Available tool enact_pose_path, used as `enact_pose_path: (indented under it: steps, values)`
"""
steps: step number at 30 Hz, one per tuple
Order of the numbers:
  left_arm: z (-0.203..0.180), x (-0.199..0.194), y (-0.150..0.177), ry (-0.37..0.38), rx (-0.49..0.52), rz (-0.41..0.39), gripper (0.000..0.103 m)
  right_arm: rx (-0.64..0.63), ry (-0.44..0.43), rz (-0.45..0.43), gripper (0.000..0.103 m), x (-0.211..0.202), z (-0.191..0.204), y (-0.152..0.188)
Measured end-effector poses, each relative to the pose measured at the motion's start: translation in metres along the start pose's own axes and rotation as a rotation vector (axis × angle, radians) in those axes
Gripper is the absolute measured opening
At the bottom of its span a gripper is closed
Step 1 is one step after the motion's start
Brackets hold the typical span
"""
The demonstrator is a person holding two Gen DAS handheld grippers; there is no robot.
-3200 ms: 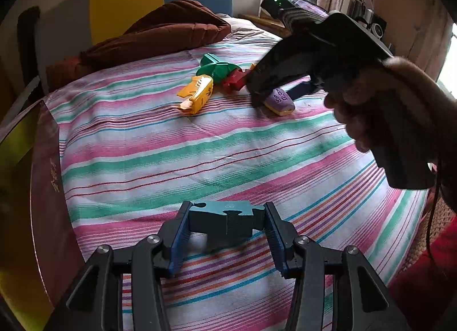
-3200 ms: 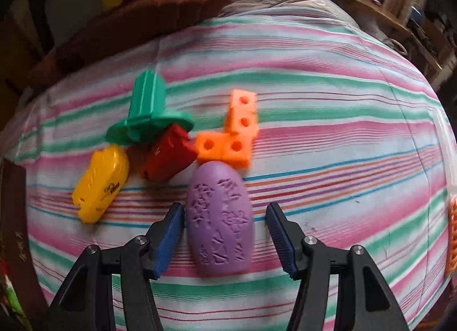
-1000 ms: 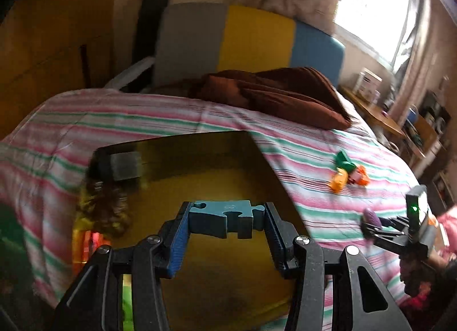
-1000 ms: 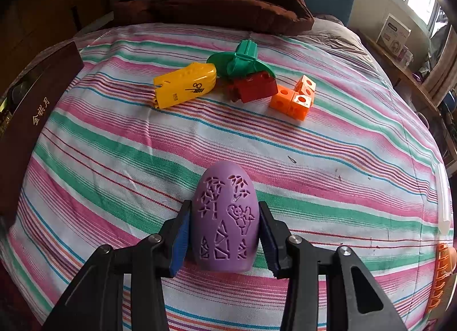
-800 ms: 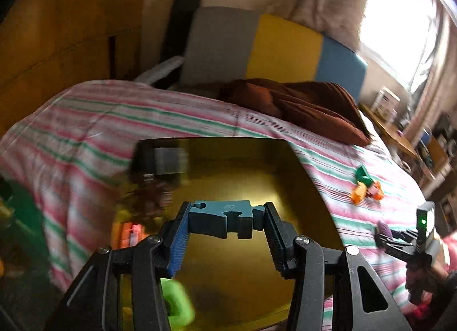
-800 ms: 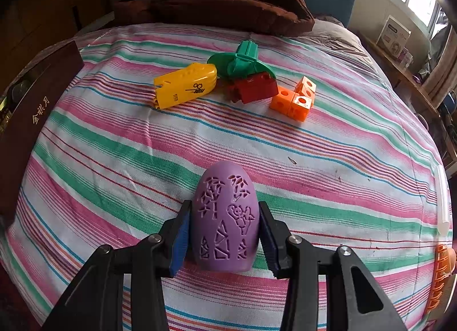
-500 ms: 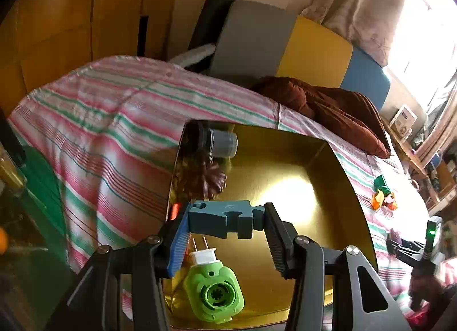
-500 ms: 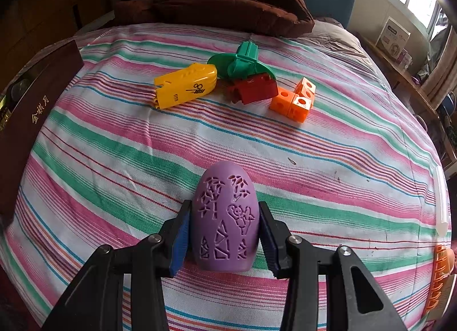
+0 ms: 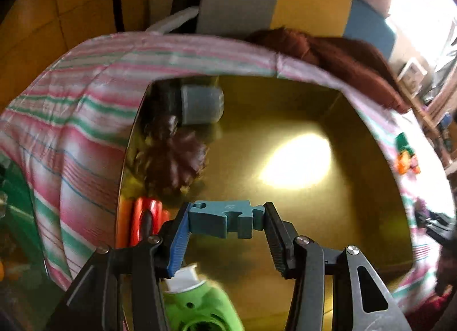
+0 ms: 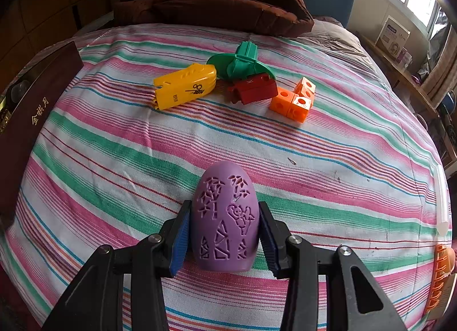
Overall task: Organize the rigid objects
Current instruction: 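Carry the blue puzzle piece into the gold tray and open the left tool, then carry the purple egg into the gold tray and open the right tool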
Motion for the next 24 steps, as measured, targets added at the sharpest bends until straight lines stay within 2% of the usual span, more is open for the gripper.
enact_pose_path:
  steps: [2,4,5,10,13,24]
  values:
    - [0.006,0.006,0.006,-0.012,-0.008,0.020,0.051,0.001,-0.002,0.000,0.044,0.000,0.000,0.000]
    - [0.008,0.005,0.009,-0.036,0.010,0.003,0.052,-0.002,-0.004,-0.003,0.044,0.001,0.000,-0.001]
    - [0.011,0.004,0.010,-0.035,0.005,0.003,0.055,-0.002,-0.004,-0.003,0.044,0.001,0.000,-0.001]
    - [0.016,-0.003,0.013,-0.022,-0.022,-0.021,0.058,-0.002,-0.002,-0.003,0.044,0.001,0.000,-0.002]
    - [0.018,-0.015,0.012,-0.009,-0.047,-0.054,0.059,0.003,0.001,-0.004,0.044,0.001,-0.001,-0.002]
    - [0.026,-0.059,0.018,-0.069,-0.067,-0.178,0.063,0.005,0.017,-0.005,0.044,0.000,0.002,-0.001]
Point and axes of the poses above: each gripper's, at about its wrist camera, not at the fingertips, and x roughly the way its jaws point, z to its left, y to its underside, the point moved 7 cm from there along x, roughly the way its jaws point, and after that the axes turned 9 degrees about -x, right-handed, at the moved point
